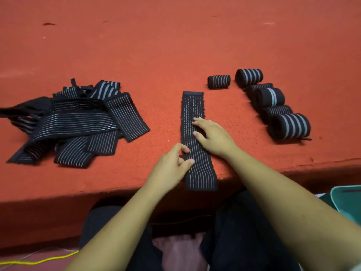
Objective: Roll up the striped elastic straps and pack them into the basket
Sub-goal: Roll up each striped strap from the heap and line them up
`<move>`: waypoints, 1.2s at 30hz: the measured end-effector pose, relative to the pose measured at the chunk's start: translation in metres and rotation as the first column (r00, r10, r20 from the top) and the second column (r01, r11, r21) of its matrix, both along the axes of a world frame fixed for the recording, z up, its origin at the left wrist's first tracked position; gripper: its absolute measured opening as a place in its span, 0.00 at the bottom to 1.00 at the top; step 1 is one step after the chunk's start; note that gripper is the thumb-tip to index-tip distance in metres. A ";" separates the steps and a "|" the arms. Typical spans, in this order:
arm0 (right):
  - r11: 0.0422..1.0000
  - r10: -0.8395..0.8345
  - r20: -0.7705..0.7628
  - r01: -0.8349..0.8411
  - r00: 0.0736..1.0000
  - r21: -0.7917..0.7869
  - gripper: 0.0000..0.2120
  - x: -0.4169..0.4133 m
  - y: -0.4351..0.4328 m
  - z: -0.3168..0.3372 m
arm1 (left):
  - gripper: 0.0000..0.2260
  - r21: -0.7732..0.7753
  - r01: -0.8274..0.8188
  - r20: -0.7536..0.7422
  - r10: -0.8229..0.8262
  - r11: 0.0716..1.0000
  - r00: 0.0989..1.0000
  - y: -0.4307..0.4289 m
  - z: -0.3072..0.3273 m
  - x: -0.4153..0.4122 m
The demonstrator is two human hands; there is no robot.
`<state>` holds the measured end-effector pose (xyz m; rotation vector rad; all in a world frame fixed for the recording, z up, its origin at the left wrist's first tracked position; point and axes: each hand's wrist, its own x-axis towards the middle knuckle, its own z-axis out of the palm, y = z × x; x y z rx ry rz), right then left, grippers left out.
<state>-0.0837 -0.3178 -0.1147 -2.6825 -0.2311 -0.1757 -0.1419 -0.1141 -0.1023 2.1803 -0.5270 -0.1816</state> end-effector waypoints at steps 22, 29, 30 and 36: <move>0.998 -0.021 -0.013 0.021 1.000 0.052 0.21 0.000 0.001 -0.002 | 0.10 0.317 -0.544 0.512 0.343 0.777 0.787 0.109 -0.002 0.085; 0.968 -0.052 -0.071 0.068 0.996 0.243 0.17 0.005 0.003 0.004 | 0.05 -0.103 -0.313 0.464 0.324 0.944 0.824 0.060 0.028 0.046; 0.933 -0.059 -0.082 0.084 0.995 0.350 0.15 0.005 0.006 0.011 | 0.06 -0.112 -0.280 0.462 0.300 0.953 0.835 0.054 0.032 0.039; 0.707 0.039 -0.227 0.134 0.973 0.694 0.19 -0.020 0.047 0.070 | 0.06 -0.191 -0.172 0.399 0.236 0.966 0.886 0.027 0.040 0.016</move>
